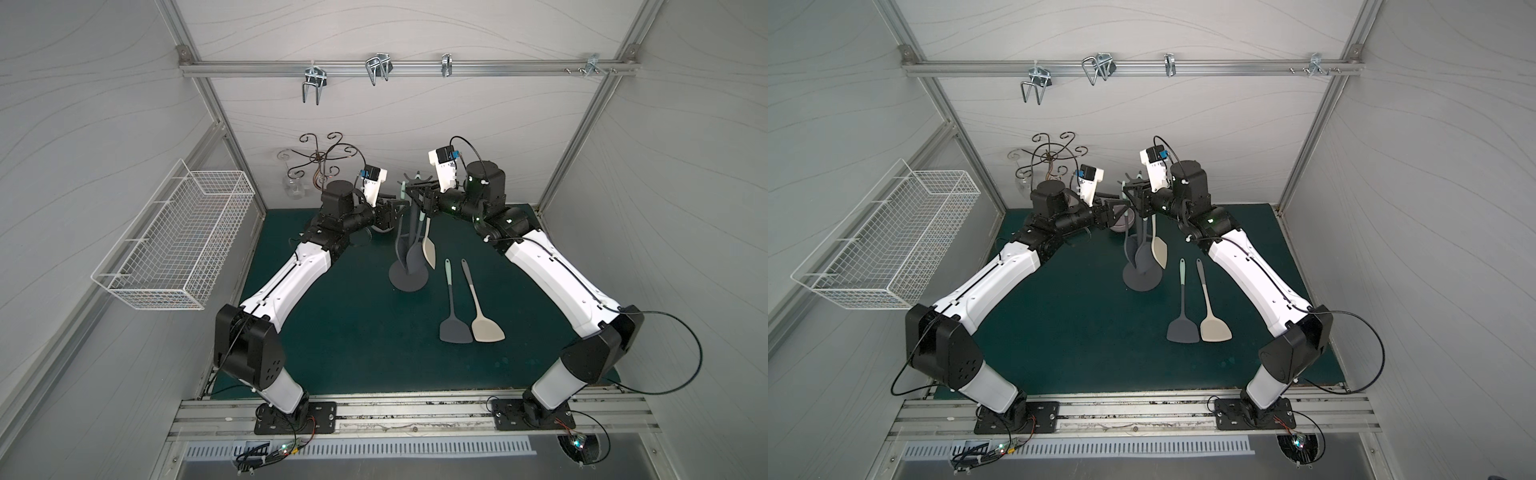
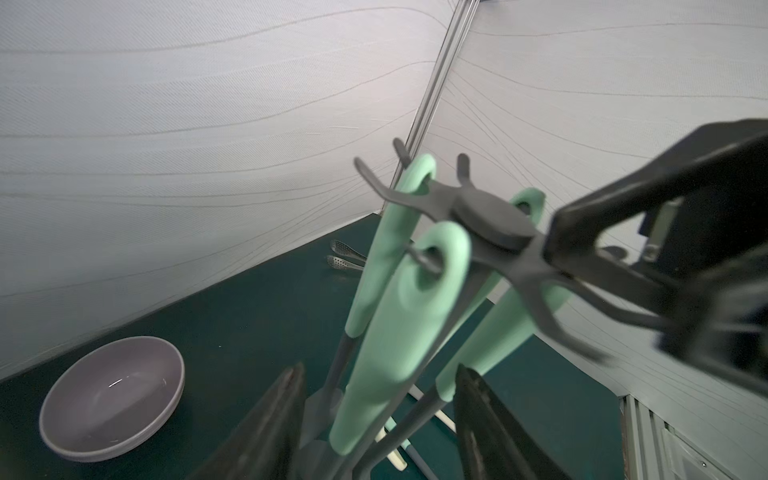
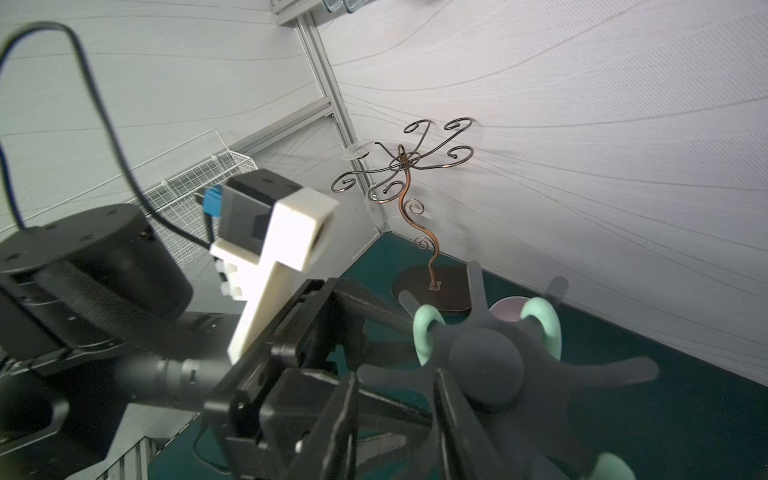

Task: Take the spatula off the kitchen utensil rack
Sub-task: Take off the spatula from the rack.

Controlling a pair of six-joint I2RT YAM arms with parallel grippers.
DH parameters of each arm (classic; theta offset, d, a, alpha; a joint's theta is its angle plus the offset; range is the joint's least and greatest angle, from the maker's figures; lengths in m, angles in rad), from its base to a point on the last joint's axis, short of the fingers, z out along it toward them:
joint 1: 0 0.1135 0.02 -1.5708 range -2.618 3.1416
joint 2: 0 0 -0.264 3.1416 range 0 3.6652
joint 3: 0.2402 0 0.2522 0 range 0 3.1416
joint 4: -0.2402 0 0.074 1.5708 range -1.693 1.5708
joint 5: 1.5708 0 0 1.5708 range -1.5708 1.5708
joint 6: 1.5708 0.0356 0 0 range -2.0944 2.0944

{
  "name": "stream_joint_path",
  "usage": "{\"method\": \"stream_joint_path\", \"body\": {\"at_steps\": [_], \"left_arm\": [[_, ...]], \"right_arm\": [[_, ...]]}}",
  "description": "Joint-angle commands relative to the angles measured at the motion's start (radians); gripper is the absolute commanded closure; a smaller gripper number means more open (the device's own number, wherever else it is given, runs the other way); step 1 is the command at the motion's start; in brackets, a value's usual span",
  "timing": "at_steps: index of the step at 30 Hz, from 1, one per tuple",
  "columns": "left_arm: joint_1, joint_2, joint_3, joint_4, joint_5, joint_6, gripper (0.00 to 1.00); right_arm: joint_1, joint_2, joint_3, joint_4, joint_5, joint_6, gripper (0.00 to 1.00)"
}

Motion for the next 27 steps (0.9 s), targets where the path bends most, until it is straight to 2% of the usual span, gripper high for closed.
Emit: {"method": "stream_joint_path", "body": {"at_steps": [1, 3, 9, 13, 17, 20, 27], "left_arm": [[0.029, 0.057, 0.068, 0.073, 0.095, -0.045, 0.39], [0.043, 0.088, 0.093, 0.098, 0.161, -0.087, 0.39], [0.072, 0.142, 0.091, 0.338, 0.348, -0.297, 0.44], [0.077, 0.158, 0.104, 0.398, 0.396, -0.353, 0.60], [0.077, 0.151, 0.102, 0.390, 0.405, -0.360, 0.85], [0.078, 0.134, 0.091, 0.376, 0.411, -0.354, 0.97], [0.078, 0.060, 0.041, 0.266, 0.392, -0.260, 1.00]], "right_arm": [[-0.008, 0.018, 0.008, -0.079, 0.004, 0.000, 0.67], [-0.013, 0.020, 0.007, -0.081, 0.004, 0.003, 0.67], [-0.028, 0.029, 0.009, -0.085, 0.000, 0.017, 0.68], [-0.033, 0.034, 0.009, -0.093, -0.003, 0.021, 0.69], [-0.041, 0.038, 0.015, -0.101, -0.007, 0.028, 0.69], [-0.047, 0.041, 0.021, -0.108, -0.007, 0.037, 0.69], [-0.051, 0.043, 0.013, -0.116, -0.013, 0.045, 0.69]]}}
